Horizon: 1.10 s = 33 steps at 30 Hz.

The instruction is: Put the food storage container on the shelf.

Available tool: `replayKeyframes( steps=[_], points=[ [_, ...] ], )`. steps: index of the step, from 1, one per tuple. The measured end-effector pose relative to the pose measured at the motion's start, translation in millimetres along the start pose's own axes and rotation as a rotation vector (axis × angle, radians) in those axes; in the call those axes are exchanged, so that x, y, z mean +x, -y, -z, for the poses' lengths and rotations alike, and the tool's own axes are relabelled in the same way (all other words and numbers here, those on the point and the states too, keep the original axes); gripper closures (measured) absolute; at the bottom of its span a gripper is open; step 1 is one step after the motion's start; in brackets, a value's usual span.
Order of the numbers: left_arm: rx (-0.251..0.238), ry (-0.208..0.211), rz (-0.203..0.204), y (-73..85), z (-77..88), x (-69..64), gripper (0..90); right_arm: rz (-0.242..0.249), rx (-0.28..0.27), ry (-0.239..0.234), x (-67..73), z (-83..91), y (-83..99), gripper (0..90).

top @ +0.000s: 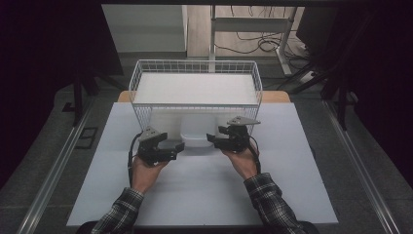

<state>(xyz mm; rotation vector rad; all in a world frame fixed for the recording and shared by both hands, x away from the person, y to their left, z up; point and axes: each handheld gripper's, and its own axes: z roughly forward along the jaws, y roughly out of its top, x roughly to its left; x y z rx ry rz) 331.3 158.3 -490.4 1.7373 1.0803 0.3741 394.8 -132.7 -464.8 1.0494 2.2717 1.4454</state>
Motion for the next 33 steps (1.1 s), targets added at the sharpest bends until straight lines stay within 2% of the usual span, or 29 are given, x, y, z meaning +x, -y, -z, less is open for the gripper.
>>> replayKeyframes(
  steps=[3,6,9,11,13,16,17,19,24,25,30,33],
  points=[
    [0.015,0.003,-0.008,6.5,6.7,-2.9,5.4,-0.014,-0.006,-0.025,3.7,4.9,1.9,32.3],
    [0.018,-0.002,-0.024,13.2,14.5,-8.5,3.6,-0.002,-0.010,-0.040,7.4,8.2,4.4,30.7],
    [0.024,-0.001,-0.056,21.0,21.1,-14.8,2.6,0.029,0.002,-0.046,13.6,12.1,5.7,30.2],
    [0.028,-0.015,-0.087,28.1,24.4,-19.7,1.7,0.031,0.011,-0.063,16.4,13.6,6.5,31.1],
    [0.039,-0.028,-0.130,36.1,27.4,-24.2,1.5,0.041,0.023,-0.074,19.7,13.6,7.6,35.6],
    [0.059,-0.049,-0.172,46.4,30.9,-28.6,1.0,0.052,0.050,-0.081,24.6,12.5,9.9,52.0],
    [0.061,-0.055,-0.177,49.1,31.7,-29.2,0.9,0.065,0.072,-0.088,26.9,10.7,11.1,59.6],
    [0.077,-0.059,-0.178,55.4,33.9,-30.0,0.9,0.098,0.104,-0.087,30.4,6.4,13.1,67.3],
    [0.079,-0.059,-0.163,64.2,42.1,-32.2,1.0,0.121,0.153,-0.087,35.7,-7.5,19.4,86.1],
    [0.078,-0.057,-0.162,64.9,43.3,-32.4,1.0,0.125,0.162,-0.083,37.1,-11.9,21.2,88.7],
    [0.071,-0.046,-0.175,68.1,48.4,-34.0,1.1,0.140,0.166,-0.058,39.1,-30.7,24.0,89.3],
    [0.062,-0.034,-0.168,69.8,49.4,-32.8,1.1,0.139,0.174,-0.041,37.4,-41.2,24.0,89.3]
  ],
)
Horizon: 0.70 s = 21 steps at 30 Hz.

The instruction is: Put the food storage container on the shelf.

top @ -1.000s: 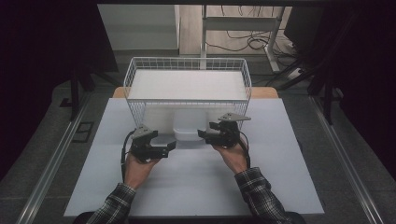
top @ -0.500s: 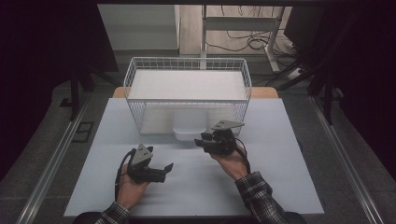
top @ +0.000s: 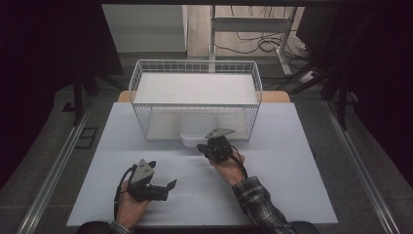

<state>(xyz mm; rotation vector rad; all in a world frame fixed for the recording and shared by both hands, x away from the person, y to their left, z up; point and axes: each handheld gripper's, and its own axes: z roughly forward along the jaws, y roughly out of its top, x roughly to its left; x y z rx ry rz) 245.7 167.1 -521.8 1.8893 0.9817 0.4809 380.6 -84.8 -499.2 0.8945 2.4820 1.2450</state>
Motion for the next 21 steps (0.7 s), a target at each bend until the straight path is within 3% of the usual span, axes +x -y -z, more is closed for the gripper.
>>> replayKeyframes(
  steps=[6,10,21],
  points=[
    [0.005,0.009,-0.013,0.8,-2.4,-1.4,1.1,0.000,0.011,0.025,-6.1,-14.2,-4.2,89.3],
    [0.012,0.014,-0.025,1.1,-4.3,-3.1,1.1,0.027,0.008,0.047,-6.8,-17.1,-7.6,89.3],
    [0.021,0.013,-0.025,2.1,-6.1,-1.4,1.1,0.030,0.008,0.076,-18.8,-26.1,-16.6,89.3]
  ],
)
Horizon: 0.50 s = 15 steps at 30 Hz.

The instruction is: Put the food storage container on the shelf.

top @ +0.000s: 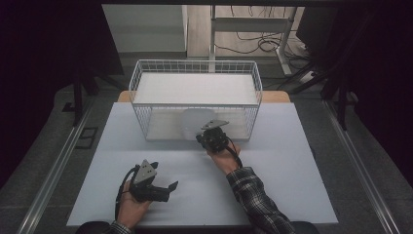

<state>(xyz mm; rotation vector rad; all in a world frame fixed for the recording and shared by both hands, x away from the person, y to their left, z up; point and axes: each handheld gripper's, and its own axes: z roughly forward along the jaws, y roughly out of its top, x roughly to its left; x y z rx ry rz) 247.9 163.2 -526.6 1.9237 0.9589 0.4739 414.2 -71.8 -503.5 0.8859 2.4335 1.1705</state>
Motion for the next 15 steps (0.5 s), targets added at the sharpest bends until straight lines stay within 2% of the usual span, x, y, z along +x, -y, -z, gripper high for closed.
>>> replayKeyframes(
  steps=[15],
  points=[
    [-0.007,0.002,0.011,0.5,0.2,2.2,1.1,-0.006,0.012,0.030,-10.9,-14.4,-10.2,89.2]
  ],
)
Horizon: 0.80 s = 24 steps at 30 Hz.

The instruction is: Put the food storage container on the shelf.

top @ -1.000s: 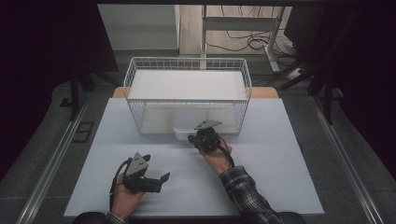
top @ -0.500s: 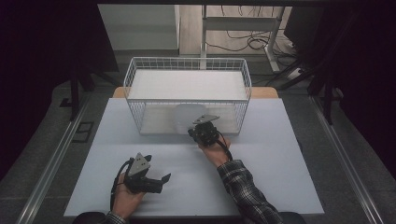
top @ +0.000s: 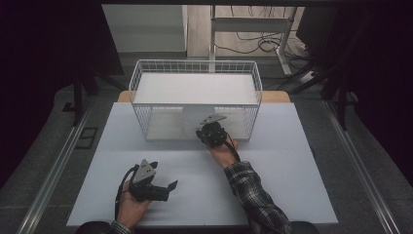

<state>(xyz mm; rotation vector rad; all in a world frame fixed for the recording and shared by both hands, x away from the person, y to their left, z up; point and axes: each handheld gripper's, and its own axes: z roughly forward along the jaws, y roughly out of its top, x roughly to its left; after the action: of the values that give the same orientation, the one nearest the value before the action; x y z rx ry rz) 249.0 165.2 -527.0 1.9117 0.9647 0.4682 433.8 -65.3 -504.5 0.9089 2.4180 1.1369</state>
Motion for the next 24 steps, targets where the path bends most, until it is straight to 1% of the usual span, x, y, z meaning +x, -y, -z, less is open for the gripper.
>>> replayKeyframes(
  steps=[4,9,12,14,17,19,24],
  points=[
    [-0.003,-0.002,0.002,0.0,0.5,1.1,1.1,0.004,0.003,0.003,-1.9,-1.1,-1.4,89.1],
    [-0.015,0.004,0.021,0.2,2.3,3.8,1.1,0.017,-0.001,-0.008,-0.3,2.8,-2.8,87.4],
    [-0.018,0.006,0.028,0.2,2.6,4.2,1.1,0.036,0.001,-0.024,3.1,6.0,-3.7,81.9],
    [-0.018,0.012,0.041,-0.1,2.9,4.8,1.2,0.043,0.001,-0.028,5.9,8.1,-3.8,78.2],
    [-0.022,0.030,0.073,-0.1,3.7,7.2,1.6,0.042,-0.006,-0.042,9.2,11.8,-3.2,71.7],
    [-0.026,0.032,0.085,0.2,4.0,8.5,1.6,0.041,-0.007,-0.043,11.3,14.3,-2.7,66.9],
    [-0.026,0.037,0.093,0.7,4.2,10.7,1.6,0.035,-0.009,-0.053,14.5,20.5,-2.0,55.6]
  ],
)
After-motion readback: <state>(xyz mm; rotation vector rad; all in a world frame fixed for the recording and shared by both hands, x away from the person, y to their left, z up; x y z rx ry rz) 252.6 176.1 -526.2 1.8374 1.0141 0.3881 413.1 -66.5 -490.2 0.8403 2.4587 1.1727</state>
